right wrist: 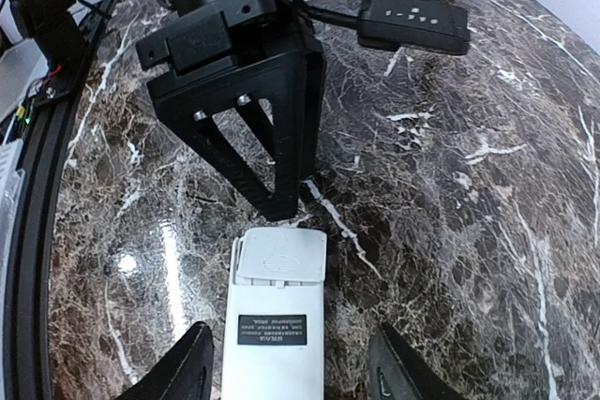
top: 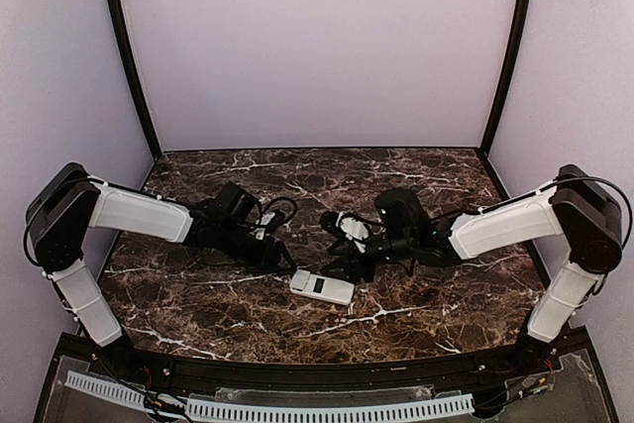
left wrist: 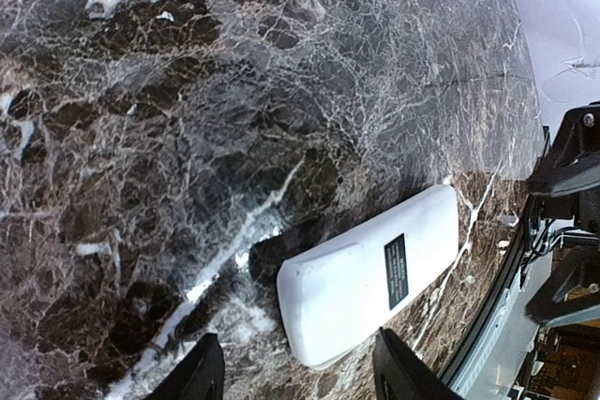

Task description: Load the batteries into the remote control

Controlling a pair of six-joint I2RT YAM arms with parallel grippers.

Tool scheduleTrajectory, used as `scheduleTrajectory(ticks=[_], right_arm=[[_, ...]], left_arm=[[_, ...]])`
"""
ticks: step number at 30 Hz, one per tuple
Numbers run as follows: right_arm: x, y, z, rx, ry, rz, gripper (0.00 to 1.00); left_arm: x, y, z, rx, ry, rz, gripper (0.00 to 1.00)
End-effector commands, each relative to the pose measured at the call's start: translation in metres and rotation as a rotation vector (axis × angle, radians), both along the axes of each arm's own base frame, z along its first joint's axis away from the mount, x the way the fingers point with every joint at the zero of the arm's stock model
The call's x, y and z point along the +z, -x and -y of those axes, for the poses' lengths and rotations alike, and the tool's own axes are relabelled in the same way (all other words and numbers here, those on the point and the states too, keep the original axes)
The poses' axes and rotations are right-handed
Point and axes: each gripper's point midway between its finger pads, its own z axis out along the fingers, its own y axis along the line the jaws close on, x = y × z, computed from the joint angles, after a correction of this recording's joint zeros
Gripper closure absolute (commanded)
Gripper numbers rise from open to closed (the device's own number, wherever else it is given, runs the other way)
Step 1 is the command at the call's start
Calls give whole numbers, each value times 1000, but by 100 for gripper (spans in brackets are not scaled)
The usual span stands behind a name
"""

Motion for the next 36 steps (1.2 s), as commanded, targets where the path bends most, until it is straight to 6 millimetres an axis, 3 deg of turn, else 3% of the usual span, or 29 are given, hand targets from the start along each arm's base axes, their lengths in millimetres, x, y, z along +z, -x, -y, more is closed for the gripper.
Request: scheduleTrajectory(ticks=[1, 4, 15, 19, 36], right_arm=[[-16, 0, -19, 64, 73, 110, 40], [-25, 1, -28, 95, 108, 130, 34], [-51, 4, -44, 141, 189, 103, 30], [-56, 4, -47, 146, 207, 106, 21], [-69, -8, -58, 110, 261, 136, 24]], left_arm=[[11, -1, 2, 31, 85, -5, 46], [8, -1, 0, 38, 93, -10, 44], [4, 1, -1, 40, 106, -13, 43], [1, 0, -1, 49, 106, -20, 44], [-10, 1, -3, 75, 104, -44, 46]])
